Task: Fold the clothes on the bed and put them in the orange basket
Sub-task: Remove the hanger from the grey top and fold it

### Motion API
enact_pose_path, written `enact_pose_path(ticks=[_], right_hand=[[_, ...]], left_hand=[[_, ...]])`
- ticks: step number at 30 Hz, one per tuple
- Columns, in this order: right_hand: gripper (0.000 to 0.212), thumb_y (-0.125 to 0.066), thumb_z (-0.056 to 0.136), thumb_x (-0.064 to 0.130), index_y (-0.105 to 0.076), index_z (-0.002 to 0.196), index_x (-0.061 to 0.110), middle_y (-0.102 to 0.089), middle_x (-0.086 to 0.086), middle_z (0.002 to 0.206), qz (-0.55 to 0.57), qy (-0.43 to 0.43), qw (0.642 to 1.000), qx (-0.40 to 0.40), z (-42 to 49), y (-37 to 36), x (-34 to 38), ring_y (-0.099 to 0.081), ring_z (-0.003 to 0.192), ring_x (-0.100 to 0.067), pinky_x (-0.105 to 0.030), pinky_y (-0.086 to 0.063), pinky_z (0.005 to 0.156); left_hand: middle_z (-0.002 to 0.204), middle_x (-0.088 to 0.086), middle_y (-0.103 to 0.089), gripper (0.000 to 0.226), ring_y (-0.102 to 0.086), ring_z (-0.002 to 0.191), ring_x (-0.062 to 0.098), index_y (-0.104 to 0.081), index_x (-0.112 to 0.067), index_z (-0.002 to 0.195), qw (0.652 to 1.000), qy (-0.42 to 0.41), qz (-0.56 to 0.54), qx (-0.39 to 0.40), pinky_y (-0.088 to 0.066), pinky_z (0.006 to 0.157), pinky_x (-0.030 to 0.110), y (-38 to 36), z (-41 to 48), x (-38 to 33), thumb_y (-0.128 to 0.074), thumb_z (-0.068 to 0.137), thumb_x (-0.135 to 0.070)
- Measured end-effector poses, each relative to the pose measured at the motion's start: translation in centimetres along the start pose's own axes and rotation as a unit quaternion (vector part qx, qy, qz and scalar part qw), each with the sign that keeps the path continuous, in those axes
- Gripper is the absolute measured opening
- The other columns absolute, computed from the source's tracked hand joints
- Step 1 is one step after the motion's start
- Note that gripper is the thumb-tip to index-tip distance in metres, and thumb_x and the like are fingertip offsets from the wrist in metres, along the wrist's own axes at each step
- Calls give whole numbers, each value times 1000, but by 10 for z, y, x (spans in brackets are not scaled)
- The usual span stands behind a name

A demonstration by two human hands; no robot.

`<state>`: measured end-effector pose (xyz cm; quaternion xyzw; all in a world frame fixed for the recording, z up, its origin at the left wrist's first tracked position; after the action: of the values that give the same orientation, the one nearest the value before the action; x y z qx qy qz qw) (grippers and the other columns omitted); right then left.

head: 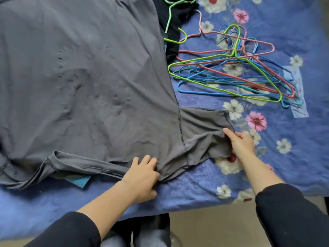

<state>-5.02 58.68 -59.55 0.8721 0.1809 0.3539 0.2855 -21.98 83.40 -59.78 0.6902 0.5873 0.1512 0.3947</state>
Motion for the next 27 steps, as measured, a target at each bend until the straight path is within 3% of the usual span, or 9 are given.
enact_pose_path(ticks=[3, 6, 9, 13, 17, 19, 21, 23, 27], right_hand=[[31, -76, 79, 19, -52, 61, 14, -51, -2, 62, -30, 5, 999, 45, -2, -3, -7, -48, 63, -19, -25, -36, 46], [20, -71, 78, 11, -53, 69, 10, -52, -5, 69, 17, -21, 1000, 8, 0, 2, 1, -47, 63, -20, -31, -34, 50], [13, -71, 75, 7, -59, 79, 7, -55, -7, 72, 108, -36, 993, 0, -10, 3, 24, -50, 67, -22, -30, -39, 55], [12, -62, 82, 1, -64, 82, 13, -65, -9, 83, 238, 33, 959, 152, -53, -35, 64, -60, 76, -23, -34, -49, 68], [33, -60, 92, 20, -56, 122, 34, -61, -2, 76, 68, 92, 922, 370, -94, -87, 80, -57, 56, -15, -22, -44, 45], [45, -59, 93, 21, -48, 135, 33, -57, -4, 69, -15, 112, 933, 343, -92, -110, 67, -49, 50, -13, -22, -43, 47], [58, -56, 89, 18, -41, 143, 32, -58, 0, 68, -126, 177, 933, 286, -88, -126, 53, -53, 59, -15, -30, -51, 66], [68, -53, 87, 17, -30, 149, 33, -59, 4, 69, -230, 223, 908, 270, -91, -133, 42, -58, 74, -20, -33, -49, 80], [68, -51, 89, 17, -25, 151, 24, -61, -11, 109, -317, 325, 865, 213, -121, -150, 36, -57, 103, -33, -38, -43, 83]], left_hand=[[114, 6, -39, 38, -48, 95, 33, -47, -20, 108, 995, 57, -76, -10, -30, 65, 36, -9, 7, -4, -58, 74, -31], [117, 7, -37, 46, -55, 90, 34, -38, -24, 126, 983, 60, -168, 50, -41, 68, 40, -13, 4, -15, -53, 82, -23], [106, 2, -31, 83, -46, 77, 29, -7, -43, 149, 973, 65, -217, 44, -39, 68, 36, -15, 0, -18, -51, 82, -22], [114, 3, -33, 87, -36, 81, 21, 3, -43, 151, 968, 80, -231, 54, -36, 71, 31, -18, 1, -18, -52, 86, -24], [103, -1, -33, 69, -45, 87, 22, -25, -40, 148, 945, 84, -315, 28, -40, 77, 31, -18, 3, -14, -50, 87, -23], [101, -3, -43, 48, -54, 97, 23, -50, -32, 133, 919, 118, -373, -54, -45, 86, 35, -17, -6, -2, -49, 86, -22], [102, 0, -52, 36, -54, 98, 26, -64, -22, 111, 900, 181, -322, -231, -49, 80, 41, -20, -19, 17, -51, 78, -17], [111, 6, -56, 50, -50, 103, 32, -65, -18, 109, 861, 269, -236, -361, -47, 79, 45, -22, -35, 43, -58, 61, -7], [139, 17, -42, 97, -34, 127, 35, -40, -20, 143, 817, 442, -166, -332, -23, 103, 55, -38, -77, 100, -62, 51, 2]])
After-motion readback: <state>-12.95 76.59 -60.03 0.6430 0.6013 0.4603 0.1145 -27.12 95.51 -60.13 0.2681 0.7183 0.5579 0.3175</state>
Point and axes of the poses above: each hand's wrist, its own z-axis towards the middle knuckle, its own y-axis out of the back of the hand, x = y × z, the point moved 1 cm from there along z, towards the middle knuckle
